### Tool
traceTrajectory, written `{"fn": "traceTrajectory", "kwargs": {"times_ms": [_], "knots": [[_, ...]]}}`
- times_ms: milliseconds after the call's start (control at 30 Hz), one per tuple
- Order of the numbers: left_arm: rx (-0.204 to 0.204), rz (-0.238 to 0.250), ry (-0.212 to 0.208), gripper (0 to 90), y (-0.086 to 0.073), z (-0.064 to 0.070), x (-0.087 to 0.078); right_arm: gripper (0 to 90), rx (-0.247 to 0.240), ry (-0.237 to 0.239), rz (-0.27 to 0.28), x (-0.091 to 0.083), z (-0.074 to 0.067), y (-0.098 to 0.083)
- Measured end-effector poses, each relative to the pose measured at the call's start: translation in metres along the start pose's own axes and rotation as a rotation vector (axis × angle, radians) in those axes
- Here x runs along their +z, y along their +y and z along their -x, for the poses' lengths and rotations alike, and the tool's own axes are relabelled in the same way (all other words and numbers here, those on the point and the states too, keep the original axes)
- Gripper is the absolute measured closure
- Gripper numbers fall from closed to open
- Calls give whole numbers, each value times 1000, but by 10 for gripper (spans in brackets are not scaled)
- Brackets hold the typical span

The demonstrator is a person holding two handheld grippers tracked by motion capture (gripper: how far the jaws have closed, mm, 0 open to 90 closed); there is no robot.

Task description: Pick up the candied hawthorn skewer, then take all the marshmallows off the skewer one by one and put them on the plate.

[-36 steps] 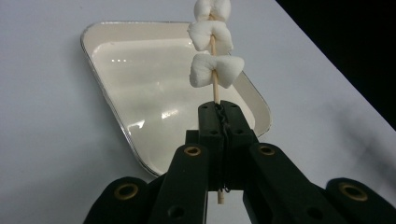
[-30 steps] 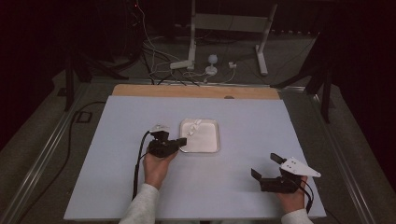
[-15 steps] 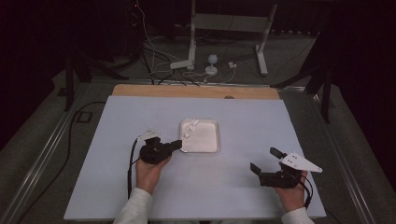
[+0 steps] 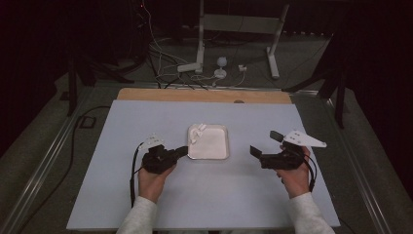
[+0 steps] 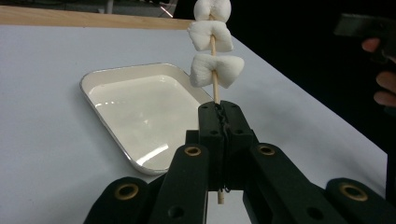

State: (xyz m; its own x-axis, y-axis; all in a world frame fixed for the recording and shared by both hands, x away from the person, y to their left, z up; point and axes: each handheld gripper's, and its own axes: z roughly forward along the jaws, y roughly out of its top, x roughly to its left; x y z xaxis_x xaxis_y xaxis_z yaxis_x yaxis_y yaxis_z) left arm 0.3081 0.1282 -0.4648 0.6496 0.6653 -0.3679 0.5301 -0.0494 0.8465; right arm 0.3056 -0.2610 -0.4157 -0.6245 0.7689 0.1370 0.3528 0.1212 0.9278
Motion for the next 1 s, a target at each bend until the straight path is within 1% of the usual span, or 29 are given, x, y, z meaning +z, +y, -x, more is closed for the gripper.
{"fn": "traceTrajectory", "kwargs": {"times_ms": [133,300,433,567,633,733,767,867,933,1000], "knots": [[18,-3,-11,900,-1,4,2,0,31,33,-4,19,-3,10],[27,1,-22,900,-1,7,4,0,76,80,-14,43,-8,18],[36,4,-27,900,-1,8,5,0,96,107,-21,57,-13,23],[48,5,-37,900,-1,11,8,20,110,142,-41,70,-20,25],[51,7,-38,900,-1,12,8,38,126,159,-46,75,-22,26],[57,7,-49,900,-1,15,10,114,157,192,-67,83,-25,29],[58,6,-53,900,-2,15,11,159,163,203,-74,85,-26,30],[59,6,-61,900,-2,16,12,289,168,235,-73,92,-31,31],[61,9,-62,900,-2,16,12,381,194,235,-77,96,-34,32],[62,15,-67,900,-2,16,12,472,233,258,-87,100,-34,31]]}}
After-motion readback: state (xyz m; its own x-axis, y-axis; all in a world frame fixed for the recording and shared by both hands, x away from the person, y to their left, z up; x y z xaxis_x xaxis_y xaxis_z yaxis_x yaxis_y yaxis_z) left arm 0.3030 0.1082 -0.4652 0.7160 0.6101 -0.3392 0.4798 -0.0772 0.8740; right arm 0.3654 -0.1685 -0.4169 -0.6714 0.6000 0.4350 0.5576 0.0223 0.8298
